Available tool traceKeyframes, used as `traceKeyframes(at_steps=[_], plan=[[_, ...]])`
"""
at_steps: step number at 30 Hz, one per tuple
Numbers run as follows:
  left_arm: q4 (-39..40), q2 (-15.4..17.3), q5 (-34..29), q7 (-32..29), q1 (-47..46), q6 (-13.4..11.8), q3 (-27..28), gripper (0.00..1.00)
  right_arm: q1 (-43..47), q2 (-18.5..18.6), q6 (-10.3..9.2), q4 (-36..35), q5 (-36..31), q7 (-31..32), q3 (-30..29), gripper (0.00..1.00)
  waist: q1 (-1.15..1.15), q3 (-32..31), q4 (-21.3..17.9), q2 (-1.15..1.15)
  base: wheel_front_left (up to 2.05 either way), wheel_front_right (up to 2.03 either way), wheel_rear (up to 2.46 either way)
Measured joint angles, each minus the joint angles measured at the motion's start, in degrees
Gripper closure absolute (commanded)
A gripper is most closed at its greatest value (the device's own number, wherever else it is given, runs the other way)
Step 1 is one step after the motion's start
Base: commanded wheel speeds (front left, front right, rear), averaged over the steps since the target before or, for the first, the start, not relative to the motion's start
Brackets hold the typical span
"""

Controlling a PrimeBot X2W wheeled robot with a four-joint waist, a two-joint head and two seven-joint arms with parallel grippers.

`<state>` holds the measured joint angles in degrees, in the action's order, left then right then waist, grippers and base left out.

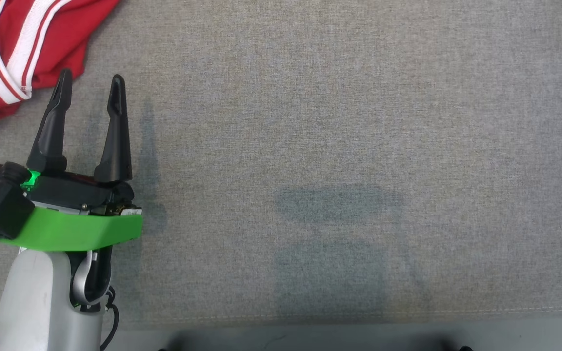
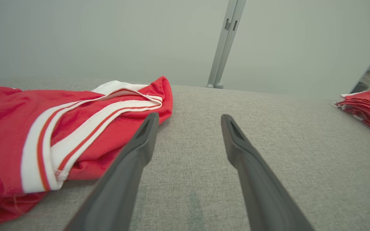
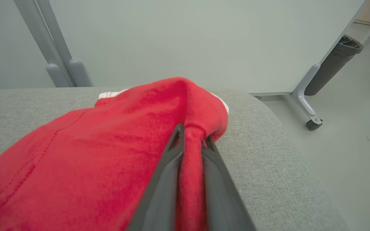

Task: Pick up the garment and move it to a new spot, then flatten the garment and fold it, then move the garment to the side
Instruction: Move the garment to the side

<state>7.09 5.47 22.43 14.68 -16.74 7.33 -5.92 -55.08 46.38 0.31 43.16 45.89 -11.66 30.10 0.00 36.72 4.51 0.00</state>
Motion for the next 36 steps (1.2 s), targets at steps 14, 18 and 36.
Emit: traceKeyframes(at_steps=[14,18,36], plan=[[-1.15,-0.56,0.01,0.0,0.01,0.0,-0.76,0.0,1.09,-4.3,-4.2,6.64,0.07,-0.49,0.62,0.0,0.0,-3.48,-0.06,0.0,0.0,0.0,0.0],[-2.1,-0.8,0.05,0.0,0.02,0.0,-1.04,0.0,1.68,-4.5,-4.95,6.77,-0.87,-1.57,0.79,0.0,0.0,-5.77,-0.26,0.0,0.0,0.0,0.0],[-9.43,-1.08,0.1,-0.01,4.75,0.0,0.98,0.0,8.36,-12.67,-2.05,-10.29,-4.74,-2.93,-1.48,0.0,0.0,-19.27,-2.19,0.0,0.0,0.0,0.0]])
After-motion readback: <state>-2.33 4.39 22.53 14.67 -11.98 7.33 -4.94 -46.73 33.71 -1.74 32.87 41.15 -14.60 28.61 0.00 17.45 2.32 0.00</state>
